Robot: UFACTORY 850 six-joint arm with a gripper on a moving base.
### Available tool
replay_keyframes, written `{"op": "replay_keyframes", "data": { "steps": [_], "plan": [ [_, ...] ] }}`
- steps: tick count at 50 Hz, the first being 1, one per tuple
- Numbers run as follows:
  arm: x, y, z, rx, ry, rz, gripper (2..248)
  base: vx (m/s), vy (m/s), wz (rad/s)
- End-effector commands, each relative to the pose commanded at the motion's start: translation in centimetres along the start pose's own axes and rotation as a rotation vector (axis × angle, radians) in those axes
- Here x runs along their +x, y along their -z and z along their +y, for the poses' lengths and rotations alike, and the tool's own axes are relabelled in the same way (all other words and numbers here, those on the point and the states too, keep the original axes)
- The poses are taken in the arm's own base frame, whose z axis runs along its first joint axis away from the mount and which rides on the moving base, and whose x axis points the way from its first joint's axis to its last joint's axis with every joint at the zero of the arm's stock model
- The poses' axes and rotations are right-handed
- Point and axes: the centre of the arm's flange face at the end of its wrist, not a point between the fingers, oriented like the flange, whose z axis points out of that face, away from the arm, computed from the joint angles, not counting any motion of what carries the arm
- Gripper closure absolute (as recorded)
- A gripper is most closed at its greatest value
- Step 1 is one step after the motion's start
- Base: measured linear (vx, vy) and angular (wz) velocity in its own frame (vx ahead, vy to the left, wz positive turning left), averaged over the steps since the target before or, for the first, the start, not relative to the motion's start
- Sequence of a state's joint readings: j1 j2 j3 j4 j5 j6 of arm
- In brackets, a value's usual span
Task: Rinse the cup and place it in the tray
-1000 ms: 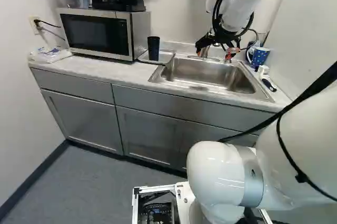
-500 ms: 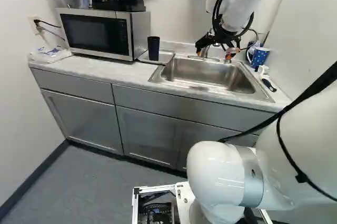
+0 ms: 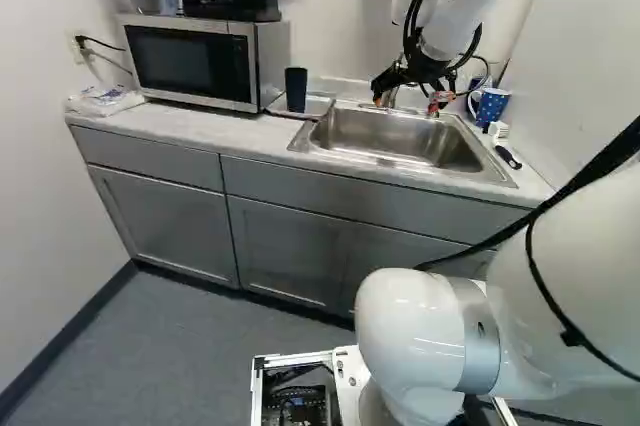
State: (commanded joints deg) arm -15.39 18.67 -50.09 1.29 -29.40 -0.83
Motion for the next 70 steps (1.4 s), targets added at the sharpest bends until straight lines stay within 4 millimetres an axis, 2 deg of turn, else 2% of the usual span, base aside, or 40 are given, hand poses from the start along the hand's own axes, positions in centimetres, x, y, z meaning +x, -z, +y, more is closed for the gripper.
{"op": "replay_keyframes", "data": {
  "steps": [70],
  "plan": [
    [0.0, 0.0, 0.0, 0.0, 0.0, 0.0, 3, -0.142, 0.069, -0.005]
  ]
}}
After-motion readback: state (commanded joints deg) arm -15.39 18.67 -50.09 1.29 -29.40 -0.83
